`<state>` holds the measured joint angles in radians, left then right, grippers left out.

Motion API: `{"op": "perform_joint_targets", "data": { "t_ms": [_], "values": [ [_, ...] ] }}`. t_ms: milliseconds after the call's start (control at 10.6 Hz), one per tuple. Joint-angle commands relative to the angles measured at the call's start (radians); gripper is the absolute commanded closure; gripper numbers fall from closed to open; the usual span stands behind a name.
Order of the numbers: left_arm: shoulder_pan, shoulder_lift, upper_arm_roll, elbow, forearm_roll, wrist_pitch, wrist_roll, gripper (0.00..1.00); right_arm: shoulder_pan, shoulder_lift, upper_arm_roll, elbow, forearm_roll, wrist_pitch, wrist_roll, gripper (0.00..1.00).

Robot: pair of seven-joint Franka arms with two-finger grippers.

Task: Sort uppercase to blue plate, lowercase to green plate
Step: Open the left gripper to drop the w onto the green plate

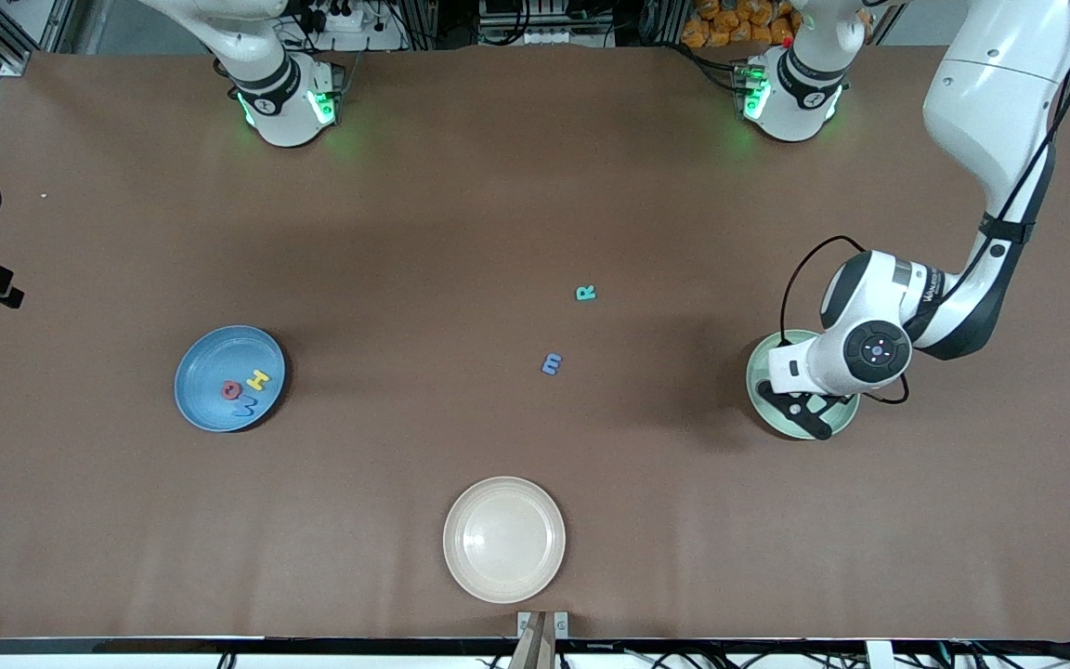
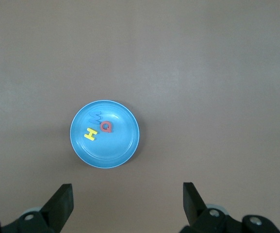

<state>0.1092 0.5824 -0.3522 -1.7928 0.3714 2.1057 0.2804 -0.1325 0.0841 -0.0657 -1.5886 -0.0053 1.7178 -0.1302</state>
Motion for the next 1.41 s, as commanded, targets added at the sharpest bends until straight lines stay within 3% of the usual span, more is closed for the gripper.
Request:
{"op": "perform_joint_targets", "data": {
  "t_ms": [0, 188, 376, 470, 752, 1034, 1316],
  "values": [
    [0.012, -0.026, -0.008, -0.025, -0.008, 0.014, 0.016, 0.36, -0.015, -0.007, 0.009, -0.001, 0.014, -0.009, -0.014, 0.0],
    [0.012, -0.026, -0.001, -0.014, -0.009, 0.014, 0.016, 0.27, -0.015, -0.007, 0.009, 0.001, 0.014, -0.007, -0.014, 0.0],
    [0.024, -0.036, 0.001, -0.002, -0.011, 0.011, 0.0, 0.04, -0.018, -0.007, 0.009, -0.001, 0.014, -0.007, -0.015, 0.0],
    [0.033, -0.047, 0.001, 0.018, -0.011, 0.004, 0.009, 0.01, -0.024, -0.007, 0.009, -0.001, 0.014, -0.007, -0.015, 0.0],
    [0.032, -0.076, -0.016, 0.11, -0.031, -0.125, -0.001, 0.01, -0.027, -0.007, -0.005, -0.001, 0.014, -0.009, -0.014, 0.0],
    [0.014, -0.101, -0.04, 0.144, -0.114, -0.164, -0.105, 0.05, -0.018, 0.002, 0.003, -0.005, 0.016, -0.01, -0.005, 0.0],
    [-0.02, -0.102, -0.088, 0.147, -0.114, -0.164, -0.329, 0.05, 0.007, 0.02, 0.125, -0.007, 0.018, -0.017, 0.036, 0.0]
  ]
}}
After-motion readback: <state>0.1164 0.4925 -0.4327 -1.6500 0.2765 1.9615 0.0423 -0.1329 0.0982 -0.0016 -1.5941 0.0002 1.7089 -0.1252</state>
